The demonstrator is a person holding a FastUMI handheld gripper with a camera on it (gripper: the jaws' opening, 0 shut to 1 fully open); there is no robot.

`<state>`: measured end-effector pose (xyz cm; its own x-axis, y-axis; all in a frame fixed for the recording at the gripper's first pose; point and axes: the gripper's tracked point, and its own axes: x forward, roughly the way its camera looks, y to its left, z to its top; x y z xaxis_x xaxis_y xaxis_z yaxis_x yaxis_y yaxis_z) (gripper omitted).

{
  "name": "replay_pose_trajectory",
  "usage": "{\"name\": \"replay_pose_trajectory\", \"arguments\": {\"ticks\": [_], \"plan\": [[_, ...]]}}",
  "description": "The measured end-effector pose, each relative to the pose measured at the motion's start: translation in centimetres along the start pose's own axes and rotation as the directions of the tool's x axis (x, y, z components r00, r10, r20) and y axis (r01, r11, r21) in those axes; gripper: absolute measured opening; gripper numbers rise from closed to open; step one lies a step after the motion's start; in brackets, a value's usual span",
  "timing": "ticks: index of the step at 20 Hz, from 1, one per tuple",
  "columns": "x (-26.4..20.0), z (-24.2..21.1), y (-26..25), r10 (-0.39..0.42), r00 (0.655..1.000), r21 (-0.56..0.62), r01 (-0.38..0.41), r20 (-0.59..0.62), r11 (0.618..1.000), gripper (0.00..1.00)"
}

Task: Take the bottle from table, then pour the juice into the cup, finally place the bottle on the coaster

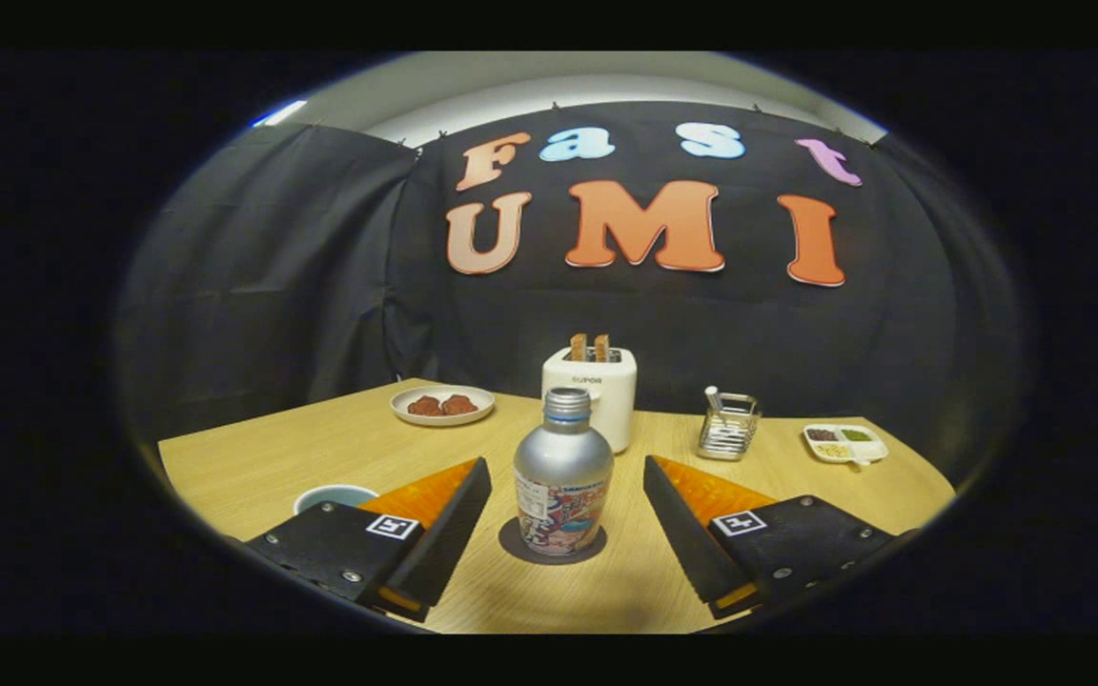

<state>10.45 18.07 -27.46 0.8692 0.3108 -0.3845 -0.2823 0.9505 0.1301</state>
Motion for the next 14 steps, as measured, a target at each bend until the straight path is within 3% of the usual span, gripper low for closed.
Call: {"name": "replay_pose_trajectory", "arguments": {"ticks": [8, 14], "plan": [[-8.2, 7.6, -3.0, -0.082, 0.986, 0.006, 0.082, 0.148, 0.997, 0.95], [-15.6, 7.7, -5.7, -0.145, 0.969, 0.005, 0.147, 0.199, 0.989, 0.96]]}}
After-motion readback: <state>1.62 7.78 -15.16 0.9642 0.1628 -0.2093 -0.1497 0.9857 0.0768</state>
